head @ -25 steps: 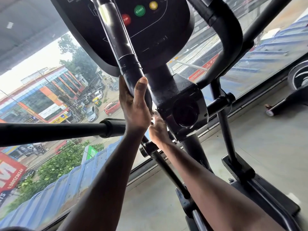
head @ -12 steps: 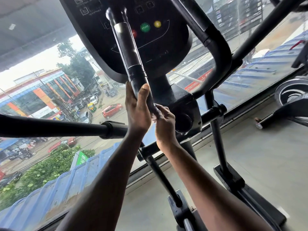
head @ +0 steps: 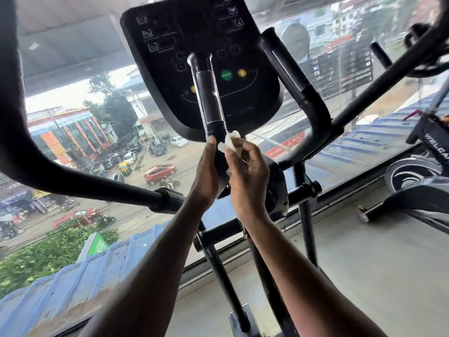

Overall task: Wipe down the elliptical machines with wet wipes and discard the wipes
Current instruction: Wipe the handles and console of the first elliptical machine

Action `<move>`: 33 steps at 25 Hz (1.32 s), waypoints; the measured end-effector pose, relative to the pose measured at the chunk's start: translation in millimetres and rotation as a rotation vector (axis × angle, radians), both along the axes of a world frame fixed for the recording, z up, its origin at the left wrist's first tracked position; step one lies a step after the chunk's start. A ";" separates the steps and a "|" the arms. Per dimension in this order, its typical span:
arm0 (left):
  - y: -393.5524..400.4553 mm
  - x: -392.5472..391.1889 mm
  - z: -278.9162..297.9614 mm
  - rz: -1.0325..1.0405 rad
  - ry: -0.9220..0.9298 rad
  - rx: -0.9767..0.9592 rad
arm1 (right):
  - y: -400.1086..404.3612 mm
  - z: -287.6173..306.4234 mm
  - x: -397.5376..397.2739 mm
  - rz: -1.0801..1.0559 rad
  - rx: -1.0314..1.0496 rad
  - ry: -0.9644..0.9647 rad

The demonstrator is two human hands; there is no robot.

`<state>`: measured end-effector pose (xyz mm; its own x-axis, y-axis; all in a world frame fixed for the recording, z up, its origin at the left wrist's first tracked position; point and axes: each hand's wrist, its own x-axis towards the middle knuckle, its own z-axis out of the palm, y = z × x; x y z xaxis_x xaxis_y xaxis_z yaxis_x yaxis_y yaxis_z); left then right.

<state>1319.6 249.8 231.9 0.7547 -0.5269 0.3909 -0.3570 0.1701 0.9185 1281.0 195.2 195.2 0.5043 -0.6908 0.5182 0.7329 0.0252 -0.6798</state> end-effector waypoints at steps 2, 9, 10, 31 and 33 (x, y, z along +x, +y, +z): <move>0.3 -0.5 3.5 -0.047 0.037 -0.025 | 2.9 -12.0 3.0 -0.090 -0.079 0.094; 5.5 -1.3 8.1 -0.141 0.105 0.020 | -1.8 47.6 16.4 -0.484 -0.588 0.000; 10.2 3.6 5.1 -0.115 0.108 0.055 | 5.1 37.0 17.7 -0.542 -0.705 -0.029; 2.0 37.3 54.2 -0.285 0.599 -0.448 | -11.9 74.1 23.9 -0.629 -1.297 0.380; 2.0 40.3 60.8 -0.199 0.586 -0.474 | -11.0 68.0 21.1 -0.636 -1.328 0.373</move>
